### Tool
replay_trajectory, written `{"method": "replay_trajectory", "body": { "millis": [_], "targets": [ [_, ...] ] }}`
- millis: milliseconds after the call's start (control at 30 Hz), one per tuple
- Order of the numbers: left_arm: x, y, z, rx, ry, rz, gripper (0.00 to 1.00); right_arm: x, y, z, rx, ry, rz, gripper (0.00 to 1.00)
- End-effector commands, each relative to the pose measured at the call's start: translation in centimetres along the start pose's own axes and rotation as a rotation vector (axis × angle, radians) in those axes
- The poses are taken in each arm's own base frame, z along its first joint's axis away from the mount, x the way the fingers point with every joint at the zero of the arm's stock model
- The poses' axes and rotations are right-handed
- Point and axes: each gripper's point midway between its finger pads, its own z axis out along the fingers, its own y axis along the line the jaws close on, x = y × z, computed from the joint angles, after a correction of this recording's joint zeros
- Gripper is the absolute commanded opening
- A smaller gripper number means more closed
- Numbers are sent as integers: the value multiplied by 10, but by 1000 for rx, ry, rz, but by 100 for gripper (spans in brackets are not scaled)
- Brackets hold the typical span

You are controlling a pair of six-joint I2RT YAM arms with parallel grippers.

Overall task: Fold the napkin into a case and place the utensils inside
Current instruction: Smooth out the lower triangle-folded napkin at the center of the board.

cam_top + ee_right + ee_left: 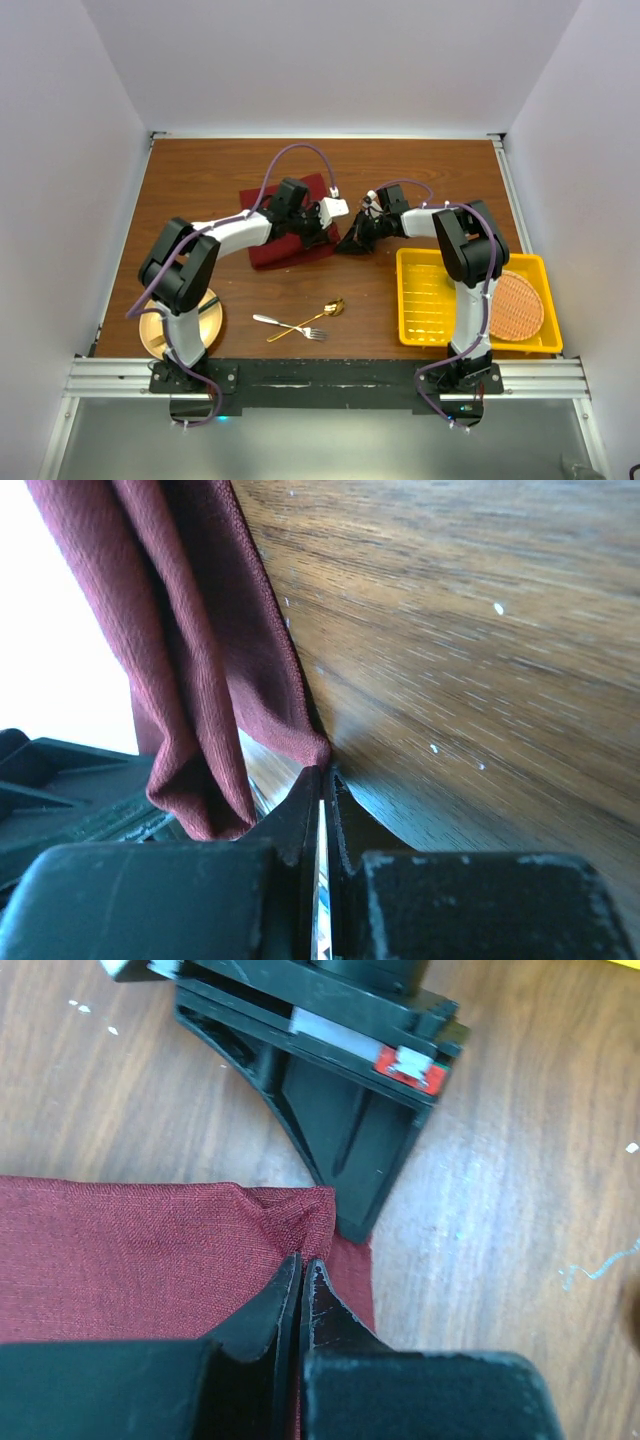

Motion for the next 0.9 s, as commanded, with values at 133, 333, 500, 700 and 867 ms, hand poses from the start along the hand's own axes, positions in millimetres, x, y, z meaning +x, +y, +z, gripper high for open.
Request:
{"method": "replay_trajectory", "body": {
  "millis": [133, 333, 500, 700, 867],
  "targets": [
    [6, -13, -6, 74, 21, 45, 0, -8, -45, 10, 174, -71, 30, 0],
    [25, -11, 1, 63, 70, 24, 17, -7, -38, 6, 159, -65, -13, 0],
    [-1, -6, -13, 74, -9, -46, 45, -3, -26, -6, 142, -53, -75, 0],
    [-26, 29, -58, -27, -102, -171, 48, 8, -22, -16, 140, -14, -136, 0],
    [21, 30, -73, -48, 11, -228, 47, 21, -10, -23, 96, 58, -189, 16]
  ]
}}
